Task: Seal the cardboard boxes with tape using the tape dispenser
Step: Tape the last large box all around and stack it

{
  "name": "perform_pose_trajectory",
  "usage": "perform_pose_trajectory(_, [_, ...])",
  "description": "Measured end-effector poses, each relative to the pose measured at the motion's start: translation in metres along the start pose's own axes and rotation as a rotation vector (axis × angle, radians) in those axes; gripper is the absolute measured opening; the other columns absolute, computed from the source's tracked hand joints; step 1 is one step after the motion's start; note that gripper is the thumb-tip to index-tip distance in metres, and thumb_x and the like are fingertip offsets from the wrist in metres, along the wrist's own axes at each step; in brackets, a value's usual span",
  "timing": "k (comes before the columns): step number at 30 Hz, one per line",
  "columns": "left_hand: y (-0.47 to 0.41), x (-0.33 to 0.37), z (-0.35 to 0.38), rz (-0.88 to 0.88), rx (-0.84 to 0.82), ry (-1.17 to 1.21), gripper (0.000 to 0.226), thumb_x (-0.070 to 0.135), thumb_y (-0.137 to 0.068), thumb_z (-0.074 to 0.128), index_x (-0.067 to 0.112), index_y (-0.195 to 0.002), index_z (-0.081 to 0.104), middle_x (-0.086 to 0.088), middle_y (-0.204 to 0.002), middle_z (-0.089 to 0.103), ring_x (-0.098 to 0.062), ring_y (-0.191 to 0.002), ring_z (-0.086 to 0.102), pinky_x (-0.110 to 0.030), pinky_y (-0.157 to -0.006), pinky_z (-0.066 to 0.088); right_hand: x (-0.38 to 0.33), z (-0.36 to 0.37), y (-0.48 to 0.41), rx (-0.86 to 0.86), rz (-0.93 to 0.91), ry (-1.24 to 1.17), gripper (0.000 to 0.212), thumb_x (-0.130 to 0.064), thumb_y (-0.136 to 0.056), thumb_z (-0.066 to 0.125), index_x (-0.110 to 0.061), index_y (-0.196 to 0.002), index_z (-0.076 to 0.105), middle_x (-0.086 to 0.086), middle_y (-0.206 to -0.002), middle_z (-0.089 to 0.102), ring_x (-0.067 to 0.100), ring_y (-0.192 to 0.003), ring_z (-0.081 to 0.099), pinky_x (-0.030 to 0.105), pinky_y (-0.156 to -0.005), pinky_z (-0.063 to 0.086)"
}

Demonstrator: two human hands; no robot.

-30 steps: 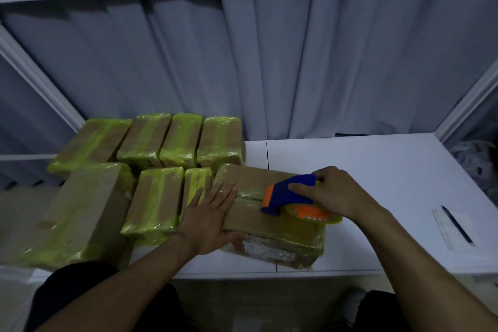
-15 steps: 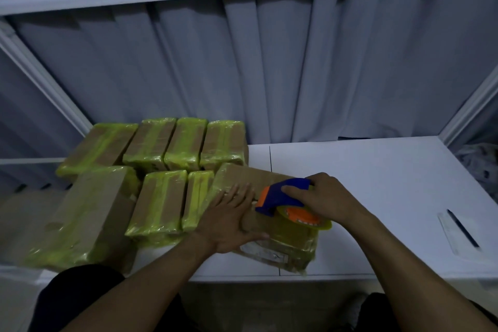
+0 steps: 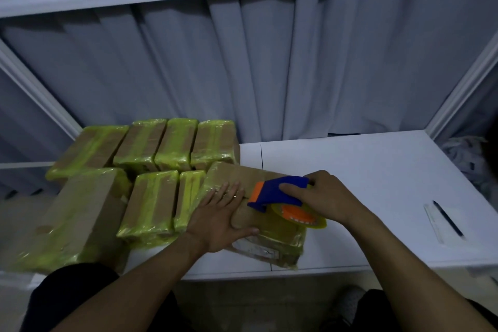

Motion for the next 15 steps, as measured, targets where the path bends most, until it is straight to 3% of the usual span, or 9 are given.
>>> perform_pose_trajectory(7, [-0.001, -0.001, 0.001, 0.005, -0.005, -0.052, 0.113, 0.098, -0.073, 0.011, 0.027, -0.158, -0.008, 0.011, -0.163, -0.018, -0.01, -0.15, -0.019, -0.04, -0.124, -0.003, 0.018, -0.03, 0.012, 0.027, 0.033, -0.003, 0.041, -0.063, -0.086, 0.068, -0.023, -0.087, 0.07, -0.006, -0.077, 0.072, 0.009, -0.067, 0.069, 0.016, -0.054, 0.046])
perform_pose_trajectory(11, [-0.002, -0.001, 0.001, 0.013, -0.007, -0.046, 0.112, 0.098, -0.073, 0.012, 0.027, -0.157, -0.01, 0.012, -0.162, -0.019, -0.011, -0.15, -0.018, -0.039, -0.124, -0.005, 0.026, -0.022, 0.006, 0.029, 0.044, 0.121, 0.053, -0.069, -0.085, 0.065, -0.016, -0.083, 0.071, 0.0, -0.074, 0.071, 0.011, -0.066, 0.067, 0.023, -0.055, 0.048])
perform_pose_trajectory(15, [-0.003, -0.002, -0.003, 0.026, -0.009, 0.0, 0.113, 0.098, -0.073, 0.017, 0.028, -0.157, -0.009, 0.014, -0.162, -0.019, -0.008, -0.149, -0.021, -0.039, -0.124, -0.006, 0.028, -0.012, 0.003, 0.044, 0.014, 0.154, 0.05, -0.069, -0.087, 0.063, -0.018, -0.089, 0.068, 0.0, -0.079, 0.07, 0.012, -0.071, 0.067, 0.031, -0.065, 0.056])
Point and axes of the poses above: each hand's wrist, its own y-axis away from the middle knuckle, its own z-axis out of the palm, x = y × z, the point moved 5 cm from there along -y, towards the middle knuckle
